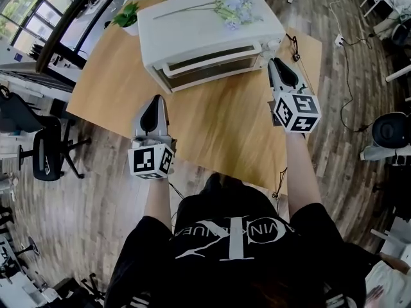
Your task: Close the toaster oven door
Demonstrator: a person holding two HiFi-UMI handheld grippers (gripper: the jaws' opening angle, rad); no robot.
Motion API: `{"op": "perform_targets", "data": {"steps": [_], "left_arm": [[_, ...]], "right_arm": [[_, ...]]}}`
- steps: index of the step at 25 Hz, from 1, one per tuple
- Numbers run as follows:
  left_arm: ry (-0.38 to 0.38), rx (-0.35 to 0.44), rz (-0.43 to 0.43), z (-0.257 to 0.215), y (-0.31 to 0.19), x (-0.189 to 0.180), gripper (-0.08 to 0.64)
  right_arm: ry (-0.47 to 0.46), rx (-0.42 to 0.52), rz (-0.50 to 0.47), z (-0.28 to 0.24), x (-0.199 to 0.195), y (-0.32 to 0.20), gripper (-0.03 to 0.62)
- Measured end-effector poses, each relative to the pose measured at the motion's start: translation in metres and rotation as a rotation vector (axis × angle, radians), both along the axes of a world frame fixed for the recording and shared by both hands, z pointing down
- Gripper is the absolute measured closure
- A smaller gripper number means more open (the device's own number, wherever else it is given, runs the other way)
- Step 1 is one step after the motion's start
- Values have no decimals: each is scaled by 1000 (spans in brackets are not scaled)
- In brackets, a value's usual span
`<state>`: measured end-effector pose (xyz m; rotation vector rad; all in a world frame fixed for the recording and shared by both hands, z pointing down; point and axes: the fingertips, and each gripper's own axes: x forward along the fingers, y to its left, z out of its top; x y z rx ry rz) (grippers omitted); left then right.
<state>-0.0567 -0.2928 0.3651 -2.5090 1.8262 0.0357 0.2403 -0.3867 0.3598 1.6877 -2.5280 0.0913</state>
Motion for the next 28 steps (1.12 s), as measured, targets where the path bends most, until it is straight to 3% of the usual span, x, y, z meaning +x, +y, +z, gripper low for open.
{"op": "perform_targets", "data": {"steps": [28], "left_arm": [[2, 8, 54, -1, 9, 13, 549]], "right_arm": [[9, 3, -7, 3, 21, 86, 566]]}}
